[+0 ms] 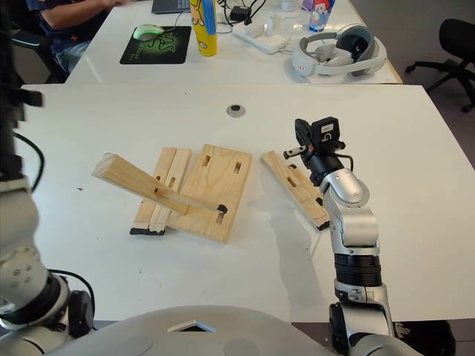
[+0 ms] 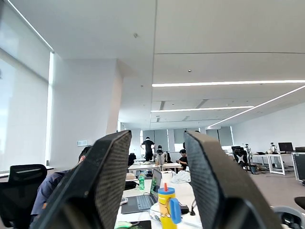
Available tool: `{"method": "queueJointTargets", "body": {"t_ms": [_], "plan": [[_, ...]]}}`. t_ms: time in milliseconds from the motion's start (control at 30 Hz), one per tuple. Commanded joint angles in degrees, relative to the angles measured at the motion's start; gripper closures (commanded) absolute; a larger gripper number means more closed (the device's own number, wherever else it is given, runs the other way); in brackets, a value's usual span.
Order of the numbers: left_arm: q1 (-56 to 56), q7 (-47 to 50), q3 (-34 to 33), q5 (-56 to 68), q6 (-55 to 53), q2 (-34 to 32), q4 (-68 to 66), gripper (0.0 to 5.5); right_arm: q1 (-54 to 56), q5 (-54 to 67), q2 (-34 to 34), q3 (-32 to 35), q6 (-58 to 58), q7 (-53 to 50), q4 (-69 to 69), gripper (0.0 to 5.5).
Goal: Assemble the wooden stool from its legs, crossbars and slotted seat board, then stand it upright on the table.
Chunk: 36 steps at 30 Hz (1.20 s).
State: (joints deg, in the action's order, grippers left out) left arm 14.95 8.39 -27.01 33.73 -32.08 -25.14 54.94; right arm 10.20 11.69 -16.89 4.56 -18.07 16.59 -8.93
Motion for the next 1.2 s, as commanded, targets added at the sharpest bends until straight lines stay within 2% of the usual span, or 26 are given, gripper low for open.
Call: {"method": "queueJointTargets", "body": {"t_ms": [33, 133, 200, 333, 467, 900, 1200], "plan": [[-9.39, -4.01, -10.9, 6.22, -1.7, 1.09, -9.21, 3.45, 1.36, 0.03, 0.21, 1.79, -0.89, -1.61, 0.65, 5.5], [-26.85, -15.48, -7.41, 4.8, -3.37, 2.05, -20.0, 3.45, 1.19, -0.13, 0.46, 2.41, -0.95, -2.56, 0.44, 5.5], [-37.24, -23.76, -0.68, 0.89, -1.28, 0.2, -22.41, 3.45, 1.06, -0.21, 0.59, 2.6, -0.89, -3.03, 0.32, 5.5], [-47.81, -35.47, 6.87, -3.17, 2.71, -2.7, -23.26, 3.04, 0.42, -0.16, 0.94, 2.42, -0.8, -3.71, -0.19, 5.5], [-50.65, -40.76, 9.78, -6.23, 5.03, -4.94, -24.75, 2.35, -0.13, -0.11, 1.14, 2.46, -0.99, -4.01, -0.8, 5.5], [-50.73, -41.27, 16.65, -15.98, 9.88, -5.24, -27.16, 2.35, 1.16, 0.16, 1.09, 1.83, -1.37, -3.23, -0.08, 5.5], [-50.91, -40.56, 17.54, -17.52, 11.68, -4.81, -28.82, 2.35, 1.07, 0.13, 1.02, 1.58, -1.63, -2.85, -0.16, 5.5]]}}
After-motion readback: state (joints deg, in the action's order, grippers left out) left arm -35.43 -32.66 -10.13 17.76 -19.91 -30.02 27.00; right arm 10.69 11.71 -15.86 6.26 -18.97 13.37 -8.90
